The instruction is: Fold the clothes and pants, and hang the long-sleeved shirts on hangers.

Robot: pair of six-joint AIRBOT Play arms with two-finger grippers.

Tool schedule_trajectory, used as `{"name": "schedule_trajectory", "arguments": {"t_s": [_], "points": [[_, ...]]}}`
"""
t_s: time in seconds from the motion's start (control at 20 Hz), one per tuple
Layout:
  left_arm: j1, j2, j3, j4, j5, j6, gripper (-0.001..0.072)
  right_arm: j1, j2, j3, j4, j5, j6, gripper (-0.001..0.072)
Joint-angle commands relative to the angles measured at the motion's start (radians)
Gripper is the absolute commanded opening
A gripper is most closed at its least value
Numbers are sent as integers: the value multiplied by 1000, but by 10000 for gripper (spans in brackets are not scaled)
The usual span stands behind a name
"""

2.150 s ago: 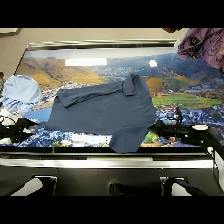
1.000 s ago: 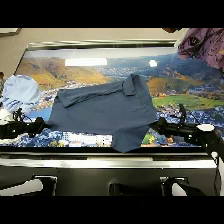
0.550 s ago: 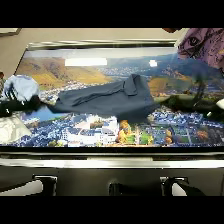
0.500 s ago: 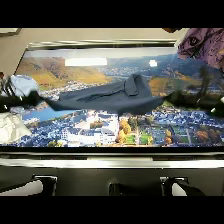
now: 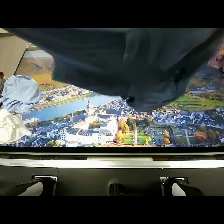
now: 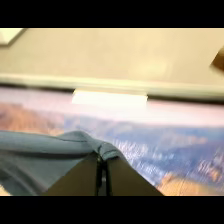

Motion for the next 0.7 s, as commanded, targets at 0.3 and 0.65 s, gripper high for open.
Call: {"name": "schedule_trajectory", "arguments": {"t_s": [0.3, 0.65], "points": [[-11, 381, -196, 211, -142, -148, 14, 1, 218, 104, -177, 84, 234, 28], [-25, -11, -196, 118, -286, -63, 14, 1, -195, 71, -97, 321, 385, 28]]}}
